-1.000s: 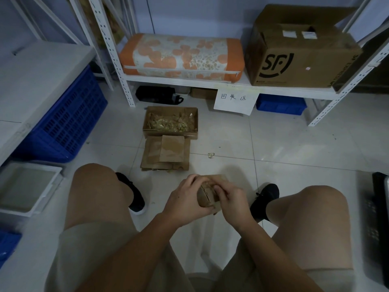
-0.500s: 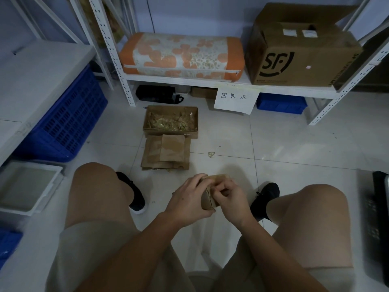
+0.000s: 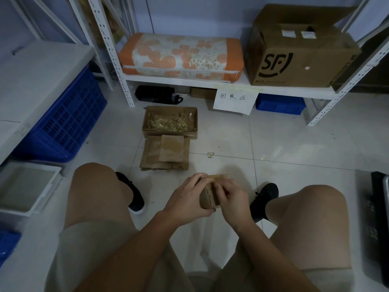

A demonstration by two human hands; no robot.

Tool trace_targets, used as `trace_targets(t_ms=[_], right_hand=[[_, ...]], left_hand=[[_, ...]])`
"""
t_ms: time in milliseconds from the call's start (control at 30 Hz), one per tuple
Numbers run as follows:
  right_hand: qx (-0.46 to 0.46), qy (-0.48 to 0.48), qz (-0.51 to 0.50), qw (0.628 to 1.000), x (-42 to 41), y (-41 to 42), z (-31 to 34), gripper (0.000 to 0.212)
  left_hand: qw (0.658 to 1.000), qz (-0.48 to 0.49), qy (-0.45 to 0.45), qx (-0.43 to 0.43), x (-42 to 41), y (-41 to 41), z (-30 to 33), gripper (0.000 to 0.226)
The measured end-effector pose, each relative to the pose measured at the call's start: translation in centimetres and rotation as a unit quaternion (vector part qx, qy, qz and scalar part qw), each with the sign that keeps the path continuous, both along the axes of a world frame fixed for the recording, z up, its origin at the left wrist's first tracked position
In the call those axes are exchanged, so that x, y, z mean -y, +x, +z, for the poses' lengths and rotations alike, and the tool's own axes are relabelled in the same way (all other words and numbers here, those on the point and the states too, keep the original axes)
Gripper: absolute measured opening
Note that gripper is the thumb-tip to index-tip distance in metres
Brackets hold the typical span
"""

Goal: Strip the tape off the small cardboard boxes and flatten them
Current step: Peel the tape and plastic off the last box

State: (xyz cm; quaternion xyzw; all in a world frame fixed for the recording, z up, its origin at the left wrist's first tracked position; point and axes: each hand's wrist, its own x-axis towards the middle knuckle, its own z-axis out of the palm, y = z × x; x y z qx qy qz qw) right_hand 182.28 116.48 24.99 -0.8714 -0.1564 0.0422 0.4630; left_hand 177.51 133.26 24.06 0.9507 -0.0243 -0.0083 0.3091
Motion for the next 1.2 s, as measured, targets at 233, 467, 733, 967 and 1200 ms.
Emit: trace_targets(t_ms=[233,467,733,967,1200], right_hand=[[-0.133,0.018,-0.073,0.988,0.3,0.8,-0.4,0.005],[-0.178,0.081,-0.187,0.963,0.9,1.6,0.1,0.007],[-0.084,0.062,-0.152,0.983,1.2,1.2,1.2,0.013],[0.002,0.029,0.004,1.0,0.0,0.2,-0.5,0.02],[0.029,-0.033,0.096,0.994,-0.7,-0.3,-1.6,0.022]], left_hand=[[1.0,-0.001,0.016,0.005,-0.2,-0.1,0.2,0.082],[0.998,-0.016,0.028,0.046,0.5,0.0,0.4,0.082],[0.999,-0.008,-0.03,0.015,0.2,0.0,0.5,0.08],[0.997,0.031,0.059,-0.038,0.2,0.2,-0.1,0.095],[0.984,0.075,0.099,-0.13,0.7,0.1,-0.1,0.077]])
